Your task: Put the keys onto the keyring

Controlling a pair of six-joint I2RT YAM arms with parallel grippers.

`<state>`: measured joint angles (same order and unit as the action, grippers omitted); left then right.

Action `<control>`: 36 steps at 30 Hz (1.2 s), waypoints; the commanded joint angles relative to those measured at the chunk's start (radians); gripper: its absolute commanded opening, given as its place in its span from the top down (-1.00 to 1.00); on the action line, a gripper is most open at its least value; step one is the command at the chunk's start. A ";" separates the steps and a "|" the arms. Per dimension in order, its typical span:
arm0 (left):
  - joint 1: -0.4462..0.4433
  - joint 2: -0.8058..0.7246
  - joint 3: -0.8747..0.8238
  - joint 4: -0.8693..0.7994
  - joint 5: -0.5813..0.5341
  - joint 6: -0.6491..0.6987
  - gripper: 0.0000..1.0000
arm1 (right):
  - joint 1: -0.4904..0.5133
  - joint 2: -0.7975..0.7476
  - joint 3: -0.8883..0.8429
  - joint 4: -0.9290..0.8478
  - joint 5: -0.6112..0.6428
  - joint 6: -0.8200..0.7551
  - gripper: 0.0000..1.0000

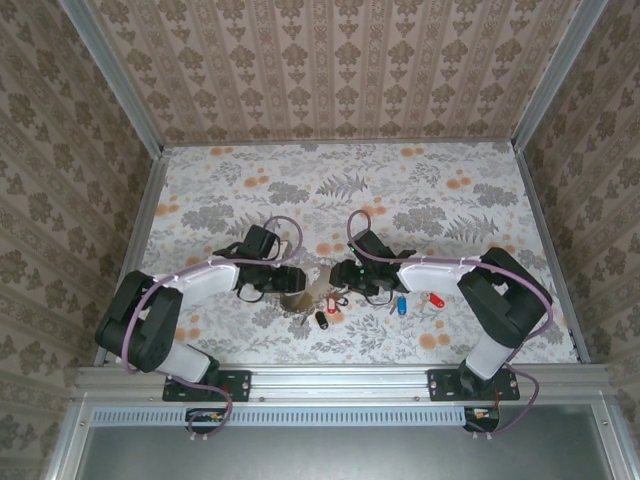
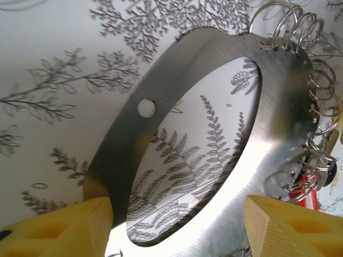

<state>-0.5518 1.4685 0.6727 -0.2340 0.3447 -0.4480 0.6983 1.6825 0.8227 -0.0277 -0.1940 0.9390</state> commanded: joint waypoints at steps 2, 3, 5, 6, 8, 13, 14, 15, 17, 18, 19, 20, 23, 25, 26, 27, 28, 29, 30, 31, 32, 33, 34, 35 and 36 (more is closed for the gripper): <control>-0.032 -0.027 -0.052 0.034 0.022 -0.064 -0.34 | -0.009 0.043 0.029 0.022 0.036 -0.003 -0.11; -0.039 -0.033 -0.060 0.042 0.025 -0.074 -0.34 | -0.012 0.047 0.034 0.022 0.035 -0.005 -0.11; -0.055 -0.044 -0.074 0.057 0.031 -0.097 -0.34 | -0.024 0.059 0.046 0.012 0.031 -0.013 -0.10; -0.063 -0.049 -0.079 0.061 0.035 -0.104 -0.34 | -0.029 0.061 0.051 0.011 0.030 -0.018 -0.10; -0.083 -0.061 -0.082 0.065 0.039 -0.116 -0.33 | -0.041 0.060 0.059 0.003 0.034 -0.028 -0.10; -0.131 -0.129 -0.082 0.052 -0.021 -0.145 -0.30 | -0.070 0.033 0.059 -0.022 0.037 -0.049 -0.10; -0.141 -0.157 -0.086 0.048 -0.054 -0.146 -0.30 | -0.072 0.018 0.056 -0.032 0.044 -0.052 -0.11; -0.144 -0.187 -0.089 0.037 -0.090 -0.143 -0.32 | -0.072 0.004 0.053 -0.041 0.051 -0.057 -0.11; -0.141 -0.241 -0.088 -0.002 -0.169 -0.133 -0.36 | -0.072 -0.022 0.047 -0.056 0.056 -0.064 -0.13; -0.137 -0.264 -0.088 -0.017 -0.199 -0.124 -0.39 | -0.073 -0.032 0.044 -0.061 0.057 -0.065 -0.13; -0.127 -0.287 -0.090 -0.032 -0.229 -0.117 -0.42 | -0.072 -0.041 0.036 -0.060 0.056 -0.062 -0.13; -0.112 -0.306 -0.094 -0.043 -0.248 -0.113 -0.46 | -0.072 -0.047 0.027 -0.052 0.052 -0.058 -0.13; -0.037 -0.322 -0.112 -0.032 -0.208 -0.088 -0.51 | -0.072 -0.057 0.008 -0.043 0.047 -0.043 -0.13; 0.013 -0.300 -0.110 -0.019 -0.138 -0.076 -0.50 | -0.072 -0.059 -0.003 -0.032 0.046 -0.036 -0.13; 0.030 -0.284 -0.108 -0.010 -0.109 -0.074 -0.50 | -0.072 -0.055 -0.005 -0.023 0.037 -0.033 -0.12; 0.037 -0.268 -0.106 0.002 -0.087 -0.073 -0.49 | -0.072 -0.051 -0.004 -0.015 0.023 -0.030 -0.11; 0.039 -0.249 -0.103 0.012 -0.070 -0.074 -0.46 | -0.071 -0.045 -0.003 -0.004 0.004 -0.028 -0.09; 0.038 -0.229 -0.101 0.027 -0.050 -0.075 -0.44 | -0.070 -0.037 0.000 0.002 -0.010 -0.028 -0.08; 0.038 -0.213 -0.101 0.041 -0.031 -0.080 -0.40 | -0.067 -0.032 0.002 0.002 -0.014 -0.026 -0.07; 0.037 -0.193 -0.100 0.053 -0.015 -0.088 -0.35 | -0.065 -0.027 0.003 0.002 -0.014 -0.024 -0.06; 0.037 -0.175 -0.098 0.064 -0.006 -0.097 -0.30 | -0.064 -0.022 0.003 0.002 -0.012 -0.022 -0.06; 0.036 -0.160 -0.099 0.074 0.000 -0.100 -0.27 | -0.064 -0.015 0.001 0.005 -0.014 -0.019 -0.06; 0.035 -0.143 -0.098 0.081 0.006 -0.102 -0.24 | -0.063 -0.006 0.001 0.008 -0.018 -0.016 -0.05; 0.033 -0.129 -0.095 0.087 0.011 -0.103 -0.23 | -0.063 0.002 0.001 0.016 -0.027 -0.014 -0.04; 0.031 -0.119 -0.093 0.088 0.011 -0.101 -0.22 | -0.062 0.010 0.001 0.026 -0.036 -0.011 -0.03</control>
<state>-0.5163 1.3273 0.5804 -0.1776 0.3077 -0.5472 0.6292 1.6642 0.8284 -0.0257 -0.1967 0.9020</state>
